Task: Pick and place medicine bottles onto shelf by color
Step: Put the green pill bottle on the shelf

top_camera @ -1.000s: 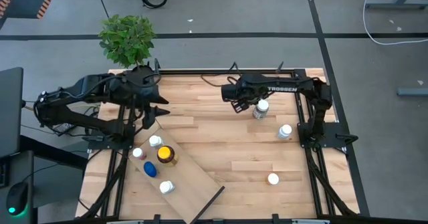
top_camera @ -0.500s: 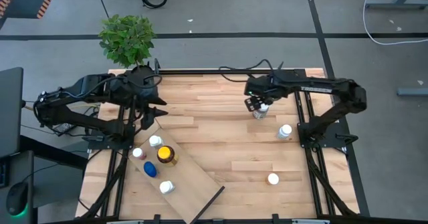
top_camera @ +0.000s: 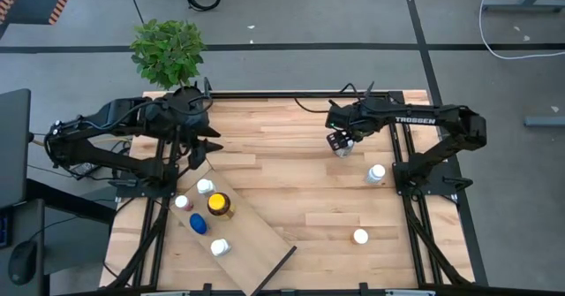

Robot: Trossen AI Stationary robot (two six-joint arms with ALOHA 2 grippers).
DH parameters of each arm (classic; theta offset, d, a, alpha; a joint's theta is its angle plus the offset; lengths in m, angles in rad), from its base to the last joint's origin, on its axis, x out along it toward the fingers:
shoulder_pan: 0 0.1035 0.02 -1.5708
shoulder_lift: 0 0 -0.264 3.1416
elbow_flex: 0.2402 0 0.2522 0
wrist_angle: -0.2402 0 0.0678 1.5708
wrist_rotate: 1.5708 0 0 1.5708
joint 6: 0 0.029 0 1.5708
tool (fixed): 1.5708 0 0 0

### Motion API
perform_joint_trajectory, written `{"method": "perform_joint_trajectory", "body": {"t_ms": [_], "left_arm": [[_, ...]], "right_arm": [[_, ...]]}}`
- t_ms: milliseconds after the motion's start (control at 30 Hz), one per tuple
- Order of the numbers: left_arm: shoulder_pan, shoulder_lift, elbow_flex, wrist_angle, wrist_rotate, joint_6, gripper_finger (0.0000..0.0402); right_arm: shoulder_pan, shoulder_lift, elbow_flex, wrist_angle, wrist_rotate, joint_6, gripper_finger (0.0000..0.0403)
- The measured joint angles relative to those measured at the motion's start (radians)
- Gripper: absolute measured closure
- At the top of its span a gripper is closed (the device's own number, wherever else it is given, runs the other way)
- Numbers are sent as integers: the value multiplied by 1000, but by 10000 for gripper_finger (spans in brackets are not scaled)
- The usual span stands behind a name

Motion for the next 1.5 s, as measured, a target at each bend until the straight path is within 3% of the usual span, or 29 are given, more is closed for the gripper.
{"method": "perform_joint_trajectory", "body": {"t_ms": [233,567,1300,1500], "left_arm": [[0,0,0,-1,-1,-35,211],[0,0,0,-2,-17,-80,214],[0,0,0,-2,-25,-102,223],[0,0,0,-3,-25,-101,225]], "right_arm": [[-50,8,-23,106,-68,-71,115],[-96,12,-20,64,-95,-67,116],[-84,9,-50,90,-140,-36,150],[-30,15,-14,99,-195,-26,153]]}}
